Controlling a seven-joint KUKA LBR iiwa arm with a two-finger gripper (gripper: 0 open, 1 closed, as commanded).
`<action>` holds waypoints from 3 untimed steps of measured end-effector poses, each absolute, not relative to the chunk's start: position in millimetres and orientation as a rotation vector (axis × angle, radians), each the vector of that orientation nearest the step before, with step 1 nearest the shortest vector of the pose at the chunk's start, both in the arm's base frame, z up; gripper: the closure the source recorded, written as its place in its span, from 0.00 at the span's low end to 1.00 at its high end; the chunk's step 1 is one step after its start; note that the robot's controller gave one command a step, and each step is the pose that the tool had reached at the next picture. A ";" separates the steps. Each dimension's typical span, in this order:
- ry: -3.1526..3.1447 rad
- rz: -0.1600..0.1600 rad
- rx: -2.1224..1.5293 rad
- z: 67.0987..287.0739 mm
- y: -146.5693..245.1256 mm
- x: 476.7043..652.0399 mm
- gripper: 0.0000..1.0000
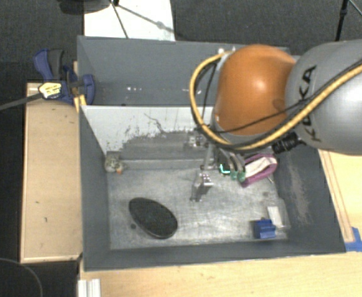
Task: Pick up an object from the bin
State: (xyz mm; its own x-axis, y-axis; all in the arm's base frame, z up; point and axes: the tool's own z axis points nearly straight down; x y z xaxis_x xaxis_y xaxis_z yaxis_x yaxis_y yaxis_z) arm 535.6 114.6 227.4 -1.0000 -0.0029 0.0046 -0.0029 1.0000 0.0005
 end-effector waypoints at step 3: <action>-2.955 0.004 -1.051 103.4 170.5 477.2 0.00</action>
Offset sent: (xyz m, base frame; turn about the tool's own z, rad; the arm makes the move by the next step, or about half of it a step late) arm -0.0307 0.0807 -0.1574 0.2130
